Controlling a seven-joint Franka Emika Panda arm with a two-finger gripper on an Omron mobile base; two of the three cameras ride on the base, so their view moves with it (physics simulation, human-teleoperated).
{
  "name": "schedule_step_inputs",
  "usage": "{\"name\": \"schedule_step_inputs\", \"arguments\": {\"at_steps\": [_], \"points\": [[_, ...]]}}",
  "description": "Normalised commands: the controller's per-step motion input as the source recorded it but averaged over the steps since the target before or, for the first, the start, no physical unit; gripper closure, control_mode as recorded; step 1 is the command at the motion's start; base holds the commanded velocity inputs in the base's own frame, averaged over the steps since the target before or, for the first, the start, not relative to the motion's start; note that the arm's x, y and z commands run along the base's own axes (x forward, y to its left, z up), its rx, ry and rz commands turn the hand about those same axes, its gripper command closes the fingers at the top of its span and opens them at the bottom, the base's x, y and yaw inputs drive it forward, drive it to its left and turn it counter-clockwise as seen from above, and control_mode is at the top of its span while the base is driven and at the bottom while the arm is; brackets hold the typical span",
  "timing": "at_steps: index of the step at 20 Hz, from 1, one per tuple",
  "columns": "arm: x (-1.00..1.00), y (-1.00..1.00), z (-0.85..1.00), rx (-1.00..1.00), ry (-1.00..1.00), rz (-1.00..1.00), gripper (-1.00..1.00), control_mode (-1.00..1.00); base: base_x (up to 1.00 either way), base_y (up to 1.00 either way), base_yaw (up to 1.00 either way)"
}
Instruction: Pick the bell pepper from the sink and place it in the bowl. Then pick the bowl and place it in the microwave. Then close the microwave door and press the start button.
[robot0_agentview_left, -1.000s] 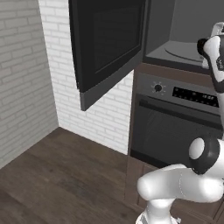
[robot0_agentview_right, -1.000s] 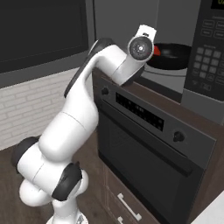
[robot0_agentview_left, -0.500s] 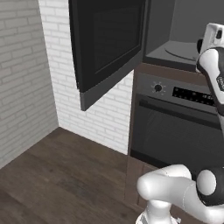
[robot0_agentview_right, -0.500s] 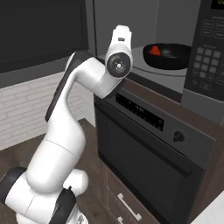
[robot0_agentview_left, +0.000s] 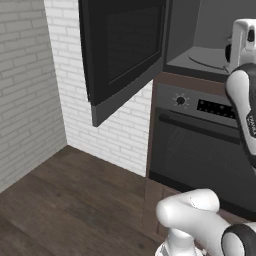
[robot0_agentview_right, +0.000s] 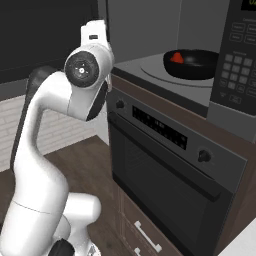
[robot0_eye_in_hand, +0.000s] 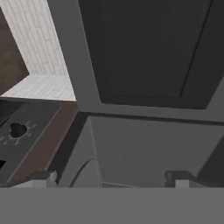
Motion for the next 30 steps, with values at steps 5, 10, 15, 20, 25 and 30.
{"name": "schedule_step_inputs", "arguments": {"at_steps": [5, 10, 15, 20, 25, 30], "points": [[-1.00, 0.52, 0.17, 0.00, 0.01, 0.00, -1.00, -1.00, 0.00, 0.00, 0.00], [-1.00, 0.45, 0.05, 0.00, 0.00, 0.00, -1.00, -1.00, 0.00, 0.00, 0.00], [-0.95, 0.50, 0.00, 0.00, 0.00, 0.00, -1.00, -1.00, 0.00, 0.00, 0.00], [-0.79, 0.50, 0.00, 0.00, 0.00, 0.00, -1.00, -1.00, 0.00, 0.00, 0.00], [-0.31, 0.48, 0.00, 0.00, 0.00, 0.00, -1.00, -1.00, 0.00, 0.00, 0.00], [0.00, 0.38, -0.03, -0.01, 0.00, 0.00, -1.00, -1.00, 0.00, 0.00, 0.00]]}}
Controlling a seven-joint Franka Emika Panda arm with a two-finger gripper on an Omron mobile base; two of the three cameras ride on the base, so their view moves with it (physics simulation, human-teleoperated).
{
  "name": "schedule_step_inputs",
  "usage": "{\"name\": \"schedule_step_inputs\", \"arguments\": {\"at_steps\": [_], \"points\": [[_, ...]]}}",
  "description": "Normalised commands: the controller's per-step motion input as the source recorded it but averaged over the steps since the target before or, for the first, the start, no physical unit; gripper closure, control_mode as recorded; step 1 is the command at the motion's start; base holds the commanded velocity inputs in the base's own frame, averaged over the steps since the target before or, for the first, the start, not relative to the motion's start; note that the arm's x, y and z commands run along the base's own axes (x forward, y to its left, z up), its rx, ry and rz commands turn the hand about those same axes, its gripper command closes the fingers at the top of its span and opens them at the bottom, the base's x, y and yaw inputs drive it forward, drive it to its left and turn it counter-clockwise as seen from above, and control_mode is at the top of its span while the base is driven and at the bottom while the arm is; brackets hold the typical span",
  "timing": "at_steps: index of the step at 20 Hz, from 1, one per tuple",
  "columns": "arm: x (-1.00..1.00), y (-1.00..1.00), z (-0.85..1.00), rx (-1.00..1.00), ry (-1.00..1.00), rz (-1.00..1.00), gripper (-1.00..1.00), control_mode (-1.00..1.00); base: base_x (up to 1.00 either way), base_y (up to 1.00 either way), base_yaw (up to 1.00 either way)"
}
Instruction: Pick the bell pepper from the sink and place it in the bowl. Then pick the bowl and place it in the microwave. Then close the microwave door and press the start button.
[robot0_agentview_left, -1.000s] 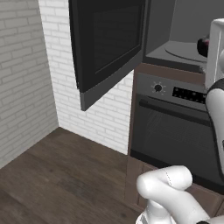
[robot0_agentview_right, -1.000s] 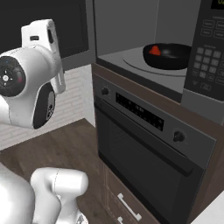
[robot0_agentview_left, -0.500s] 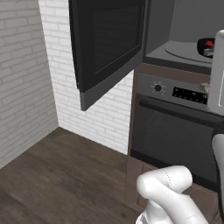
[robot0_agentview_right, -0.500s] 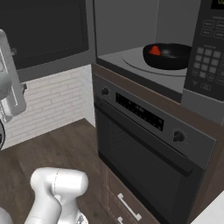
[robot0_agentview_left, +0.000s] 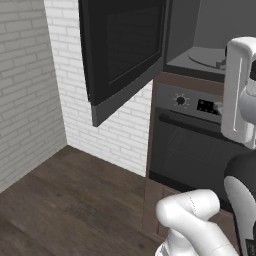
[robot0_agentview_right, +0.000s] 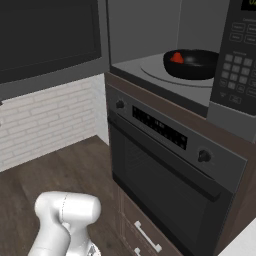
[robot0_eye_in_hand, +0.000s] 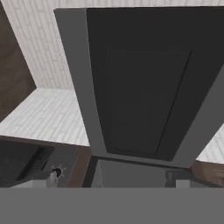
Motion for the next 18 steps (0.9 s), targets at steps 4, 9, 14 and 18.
{"name": "schedule_step_inputs", "arguments": {"at_steps": [4, 9, 14, 18], "points": [[0.07, 0.27, -0.17, -0.01, 0.00, 0.00, -1.00, -1.00, 0.00, 0.00, 0.00], [0.16, 0.25, -0.35, 0.00, 0.00, 0.00, -1.00, -1.00, 0.00, 0.00, 0.00], [0.01, 0.41, -0.37, 0.00, -0.05, 0.00, -1.00, -1.00, 0.00, 0.00, 0.00], [-0.11, 0.42, -0.11, 0.00, -0.10, -0.01, -1.00, -1.00, 0.00, 0.00, 0.00]]}}
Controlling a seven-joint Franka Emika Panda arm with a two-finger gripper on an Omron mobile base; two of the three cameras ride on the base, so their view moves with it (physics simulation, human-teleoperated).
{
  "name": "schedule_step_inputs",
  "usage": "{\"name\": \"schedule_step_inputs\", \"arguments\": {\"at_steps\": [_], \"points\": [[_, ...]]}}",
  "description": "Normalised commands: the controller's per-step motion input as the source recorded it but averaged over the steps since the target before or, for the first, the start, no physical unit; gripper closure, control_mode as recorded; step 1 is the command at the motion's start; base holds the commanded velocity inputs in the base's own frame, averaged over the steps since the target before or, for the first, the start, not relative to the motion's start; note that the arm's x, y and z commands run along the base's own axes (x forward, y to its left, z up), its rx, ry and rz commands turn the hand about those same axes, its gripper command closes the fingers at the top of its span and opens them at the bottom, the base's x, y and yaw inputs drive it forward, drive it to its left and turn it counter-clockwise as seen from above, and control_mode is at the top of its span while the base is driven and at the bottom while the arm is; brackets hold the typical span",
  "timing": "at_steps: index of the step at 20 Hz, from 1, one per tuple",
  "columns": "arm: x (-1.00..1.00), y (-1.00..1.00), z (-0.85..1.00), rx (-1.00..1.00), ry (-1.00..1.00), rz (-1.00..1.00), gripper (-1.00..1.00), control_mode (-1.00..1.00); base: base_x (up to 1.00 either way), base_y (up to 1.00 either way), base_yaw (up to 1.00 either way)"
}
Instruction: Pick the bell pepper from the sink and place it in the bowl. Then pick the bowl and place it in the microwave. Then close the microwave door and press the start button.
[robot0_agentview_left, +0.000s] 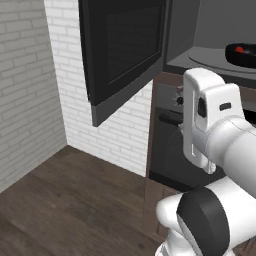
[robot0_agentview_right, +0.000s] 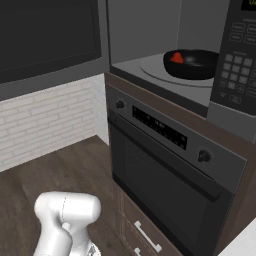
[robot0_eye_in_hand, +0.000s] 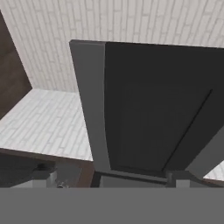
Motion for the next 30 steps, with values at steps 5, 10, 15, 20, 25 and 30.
{"name": "schedule_step_inputs", "arguments": {"at_steps": [5, 10, 15, 20, 25, 30], "points": [[-0.03, 0.44, -0.05, 0.02, -0.06, -0.04, -1.00, -1.00, 0.00, 0.00, 0.00], [0.00, 0.44, -0.08, 0.05, 0.00, -0.05, -1.00, -1.00, 0.00, 0.00, 0.00], [0.00, 0.41, -0.03, 0.10, 0.00, -0.07, -1.00, -1.00, 0.00, 0.00, 0.00], [-0.01, 0.55, -0.06, 0.07, 0.00, -0.10, -1.00, -1.00, 0.00, 0.00, 0.00], [0.05, 0.48, -0.15, 0.01, 0.00, -0.09, -1.00, -1.00, 0.00, 0.00, 0.00], [0.32, 0.18, -0.14, 0.00, 0.01, -0.03, -1.00, -1.00, 0.00, 0.00, 0.00]]}}
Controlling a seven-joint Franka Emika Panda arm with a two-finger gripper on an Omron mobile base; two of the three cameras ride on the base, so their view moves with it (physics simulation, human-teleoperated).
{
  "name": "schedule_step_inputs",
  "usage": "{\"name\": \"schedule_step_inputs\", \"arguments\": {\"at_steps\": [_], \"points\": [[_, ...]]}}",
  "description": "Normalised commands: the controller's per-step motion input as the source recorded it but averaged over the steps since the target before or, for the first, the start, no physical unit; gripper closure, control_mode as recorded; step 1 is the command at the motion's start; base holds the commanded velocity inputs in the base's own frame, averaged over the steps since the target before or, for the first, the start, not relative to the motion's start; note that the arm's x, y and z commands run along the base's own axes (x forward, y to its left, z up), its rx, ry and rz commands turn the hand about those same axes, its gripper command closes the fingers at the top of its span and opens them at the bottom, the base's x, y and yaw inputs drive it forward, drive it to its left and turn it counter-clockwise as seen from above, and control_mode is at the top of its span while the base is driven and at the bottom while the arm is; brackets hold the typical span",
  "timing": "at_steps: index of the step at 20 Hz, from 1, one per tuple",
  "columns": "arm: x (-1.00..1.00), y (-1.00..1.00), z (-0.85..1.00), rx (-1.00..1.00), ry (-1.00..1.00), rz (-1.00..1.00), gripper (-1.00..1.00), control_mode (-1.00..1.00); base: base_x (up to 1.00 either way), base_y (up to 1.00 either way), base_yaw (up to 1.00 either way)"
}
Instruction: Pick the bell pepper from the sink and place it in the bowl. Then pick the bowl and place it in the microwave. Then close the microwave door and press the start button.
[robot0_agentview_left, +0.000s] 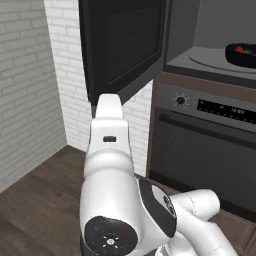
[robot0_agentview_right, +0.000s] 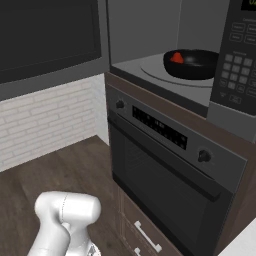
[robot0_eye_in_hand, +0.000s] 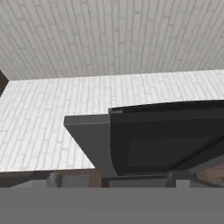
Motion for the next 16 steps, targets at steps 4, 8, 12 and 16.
{"name": "schedule_step_inputs", "arguments": {"at_steps": [4, 8, 12, 16], "points": [[0.38, 0.06, -0.31, 0.00, -0.01, -0.01, -1.00, -1.00, 0.00, 0.00, 0.00], [0.41, 0.23, -0.42, 0.00, -0.07, -0.04, -1.00, -1.00, 0.00, 0.00, 0.00], [0.48, 0.21, -0.31, 0.00, -0.05, -0.05, -1.00, -1.00, 0.00, 0.00, 0.00], [0.66, 0.16, -0.25, 0.00, 0.00, -0.06, -1.00, -1.00, 0.00, 0.00, 0.00]]}}
